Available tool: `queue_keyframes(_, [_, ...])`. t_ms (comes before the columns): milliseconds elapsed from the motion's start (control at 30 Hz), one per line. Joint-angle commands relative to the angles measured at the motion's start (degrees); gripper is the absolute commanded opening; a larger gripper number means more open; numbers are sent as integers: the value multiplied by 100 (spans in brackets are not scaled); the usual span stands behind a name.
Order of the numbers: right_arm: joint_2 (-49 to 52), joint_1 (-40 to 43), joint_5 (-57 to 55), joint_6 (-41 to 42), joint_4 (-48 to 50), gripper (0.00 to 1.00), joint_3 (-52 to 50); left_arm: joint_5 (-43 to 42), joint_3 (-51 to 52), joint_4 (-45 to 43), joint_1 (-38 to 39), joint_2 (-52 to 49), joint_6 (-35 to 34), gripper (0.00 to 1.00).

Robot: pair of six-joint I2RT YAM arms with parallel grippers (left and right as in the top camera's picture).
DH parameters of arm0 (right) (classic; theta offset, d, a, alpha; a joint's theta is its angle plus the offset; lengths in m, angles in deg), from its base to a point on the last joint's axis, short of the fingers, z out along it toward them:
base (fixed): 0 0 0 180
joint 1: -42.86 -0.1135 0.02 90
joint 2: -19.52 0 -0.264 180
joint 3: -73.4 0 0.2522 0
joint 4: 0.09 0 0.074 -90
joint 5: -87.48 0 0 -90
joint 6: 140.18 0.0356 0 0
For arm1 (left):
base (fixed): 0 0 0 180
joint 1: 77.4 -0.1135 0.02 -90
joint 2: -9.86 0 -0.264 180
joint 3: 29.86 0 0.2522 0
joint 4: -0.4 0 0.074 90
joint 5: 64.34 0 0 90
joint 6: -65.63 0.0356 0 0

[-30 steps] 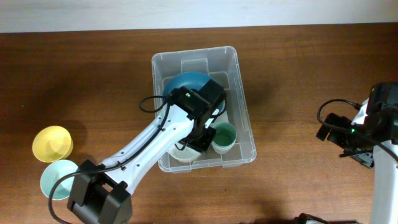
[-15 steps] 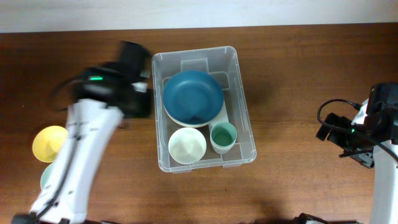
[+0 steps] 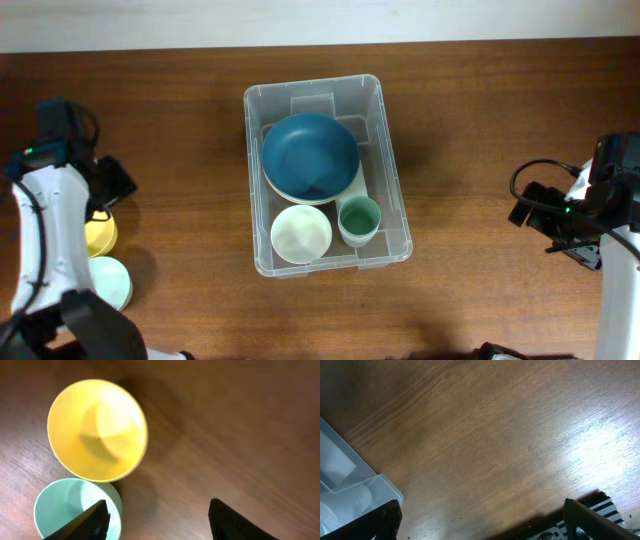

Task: Pack container
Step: 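Move the left gripper to the yellow bowl and grasp its rim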

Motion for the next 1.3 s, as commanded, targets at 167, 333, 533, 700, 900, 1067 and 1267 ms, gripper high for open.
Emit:
queue_keyframes(167, [4,-39,11,-42,-7,99,-4,-59,208,-603,-264,-1067,-55,71])
queue_keyframes(333, [4,-39,11,-44,-22,99,-4,225,208,-822,-289,-1644,-57,71])
queue_keyframes(533, [4,-39,9,-44,-15,99,-4,275,208,-844,-328,-2050,-55,68])
queue_keyframes(700, [4,-39,9,-44,-20,99,-4,229,205,-868,-321,-2063,-55,33])
queue_keyframes(900, [4,-39,9,-44,-17,99,-4,24,96,-859,-321,-2057,-50,2])
queue_keyframes(1067, [4,-39,9,-44,-20,99,-7,-481,-286,-669,-251,-1884,247,1])
queue_keyframes(1267, [4,-39,9,-44,-11,99,-4,-1126,-953,35,715,-684,748,1])
